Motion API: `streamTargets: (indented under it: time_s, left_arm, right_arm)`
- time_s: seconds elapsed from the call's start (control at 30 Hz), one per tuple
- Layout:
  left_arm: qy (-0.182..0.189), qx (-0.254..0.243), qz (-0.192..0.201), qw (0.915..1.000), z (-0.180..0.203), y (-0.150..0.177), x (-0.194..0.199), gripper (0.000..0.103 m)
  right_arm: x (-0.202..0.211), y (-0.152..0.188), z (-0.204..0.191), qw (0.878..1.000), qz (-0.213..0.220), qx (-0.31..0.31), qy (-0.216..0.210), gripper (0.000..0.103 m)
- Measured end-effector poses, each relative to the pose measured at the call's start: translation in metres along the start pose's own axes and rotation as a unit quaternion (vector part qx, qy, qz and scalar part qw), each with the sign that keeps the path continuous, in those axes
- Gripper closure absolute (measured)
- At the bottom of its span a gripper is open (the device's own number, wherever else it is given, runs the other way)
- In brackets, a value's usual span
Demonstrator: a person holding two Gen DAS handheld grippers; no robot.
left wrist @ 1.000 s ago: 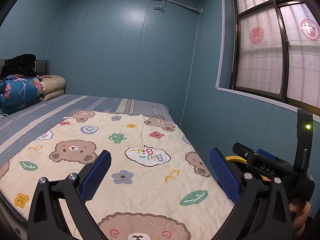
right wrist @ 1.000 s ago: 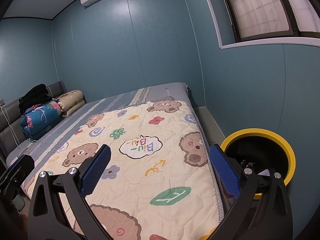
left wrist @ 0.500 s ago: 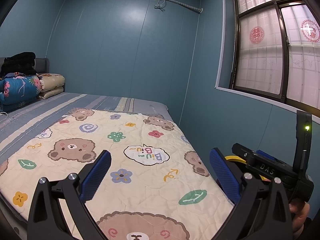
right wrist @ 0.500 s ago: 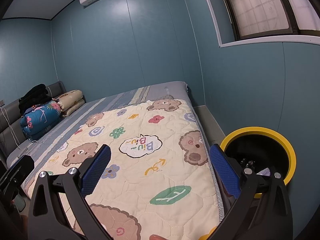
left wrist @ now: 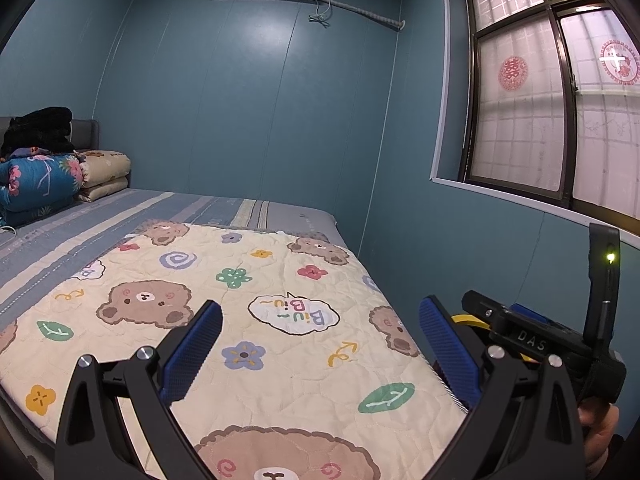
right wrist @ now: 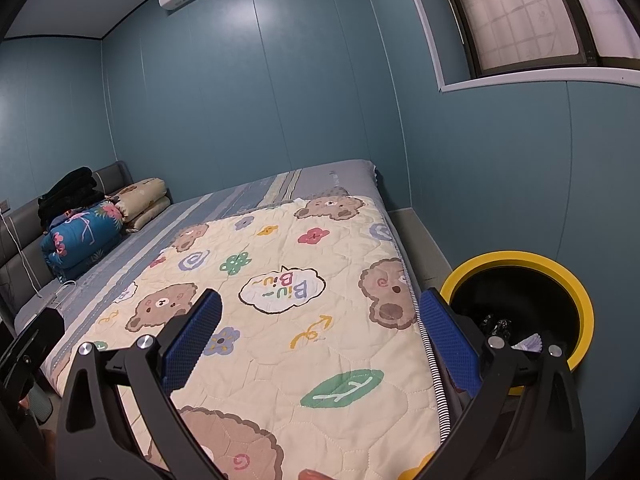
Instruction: Collect trash
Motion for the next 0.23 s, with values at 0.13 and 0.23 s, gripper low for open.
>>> streamTargets:
  time_s: [0.13,0.23]
  left_arm:
    - [0.0,0.005,-0.004,1.0,-0.0015,0.0002,-0.0018,0.008]
    - [0.001,0.006,-0.005,1.0,-0.002,0.0,-0.0026,0.008]
  right_arm:
    - [0.0003,0.0012,-0.0002,1.0,-0.002,-0.001,0.0,0.008]
    - [-0.0001,0.0007,0.0,1.0,-0.002,-0.001,0.0,0.008]
Point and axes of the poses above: each gripper's, at about its wrist camera, not at the fingertips, and x roughly against the way its jaws point, z to its right, y to its underside, the point moved 9 cm from there along -x, roughly the way its jaws point, and after that the axes turned 2 degrees about z, right-handed, at the moved point
